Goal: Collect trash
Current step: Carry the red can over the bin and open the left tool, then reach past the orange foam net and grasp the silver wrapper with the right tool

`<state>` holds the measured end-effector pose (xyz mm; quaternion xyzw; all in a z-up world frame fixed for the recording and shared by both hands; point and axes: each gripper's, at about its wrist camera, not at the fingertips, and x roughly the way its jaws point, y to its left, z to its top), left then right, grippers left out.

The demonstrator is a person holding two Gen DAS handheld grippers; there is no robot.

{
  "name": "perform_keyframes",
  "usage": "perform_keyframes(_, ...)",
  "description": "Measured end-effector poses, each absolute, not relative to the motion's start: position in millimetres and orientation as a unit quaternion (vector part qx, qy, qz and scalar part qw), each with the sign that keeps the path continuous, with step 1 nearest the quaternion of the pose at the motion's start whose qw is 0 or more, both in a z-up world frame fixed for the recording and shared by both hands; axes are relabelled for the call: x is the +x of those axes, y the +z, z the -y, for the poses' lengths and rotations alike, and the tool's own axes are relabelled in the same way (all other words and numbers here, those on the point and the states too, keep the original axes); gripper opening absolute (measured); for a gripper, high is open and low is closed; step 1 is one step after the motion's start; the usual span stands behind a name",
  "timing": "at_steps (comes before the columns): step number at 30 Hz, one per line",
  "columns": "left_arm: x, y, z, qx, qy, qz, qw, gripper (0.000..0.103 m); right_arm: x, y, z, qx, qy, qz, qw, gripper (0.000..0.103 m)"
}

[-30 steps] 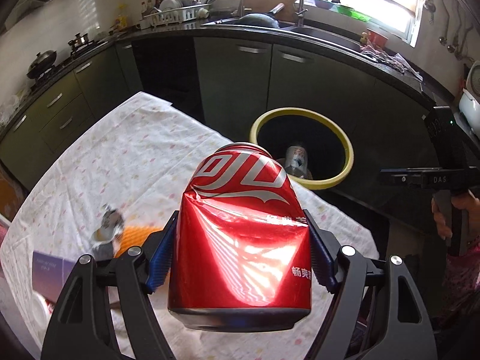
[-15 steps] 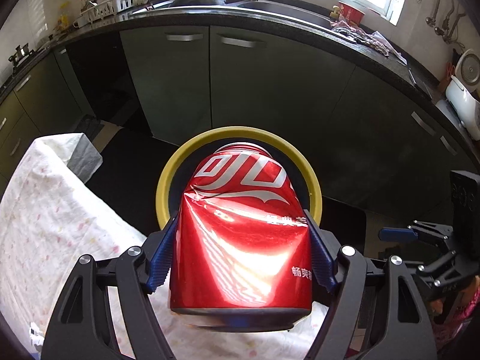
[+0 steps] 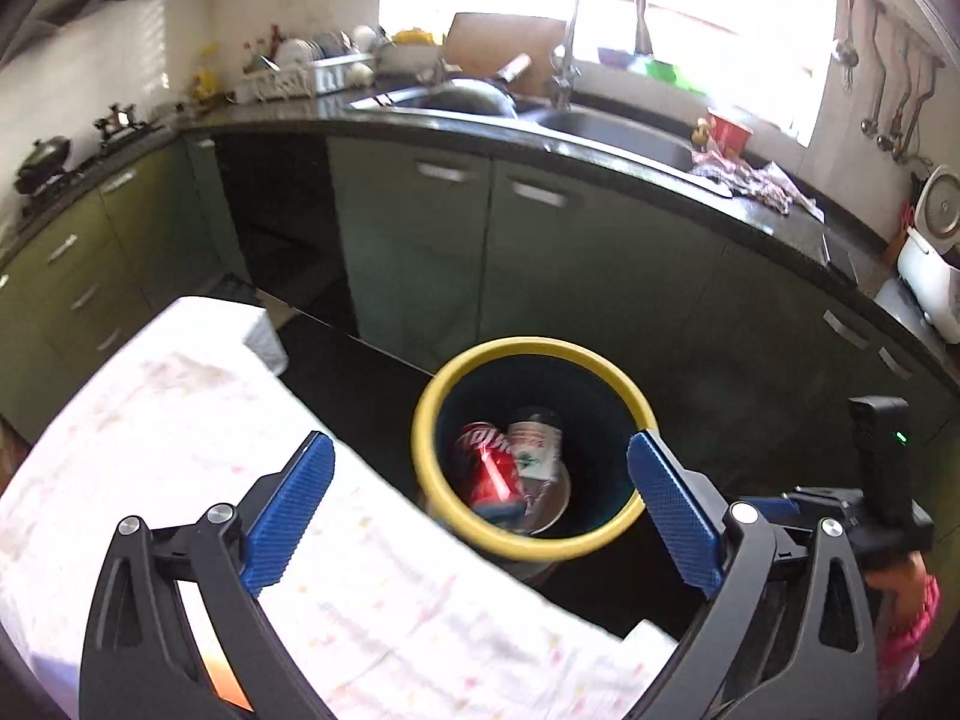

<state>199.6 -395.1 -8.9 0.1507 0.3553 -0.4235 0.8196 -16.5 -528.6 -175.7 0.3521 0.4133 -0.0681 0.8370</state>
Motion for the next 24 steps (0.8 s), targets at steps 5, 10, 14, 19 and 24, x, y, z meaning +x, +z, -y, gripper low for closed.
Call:
perform_keyframes(5, 191, 11, 284, 0.113, -0.379, -0.335, 0.855, 0.098, 3, -173, 508, 0.336, -0.055, -0.428, 0.837, 0.073)
perform_keyframes(10, 203, 21, 166, 0.051, -0.297, -0.337, 0.892, 0.098, 29, -169, 481, 0.307, -0.041, -0.450, 0.837, 0.073)
perform_keyframes(14, 211, 23, 86, 0.020, -0.222, -0.318, 0.922, 0.098, 58, -163, 449, 0.275, -0.020, -0.468, 0.840, 0.073)
perform_keyframes(19, 237, -2, 18, 0.016, -0.137, -0.321, 0.937, 0.098, 98, -151, 404, 0.222, 0.021, -0.482, 0.848, 0.073)
perform_keyframes(24, 266, -44, -27, -0.013, -0.092, -0.339, 0.936, 0.098, 140, -133, 357, 0.167, 0.068, -0.485, 0.856, 0.073)
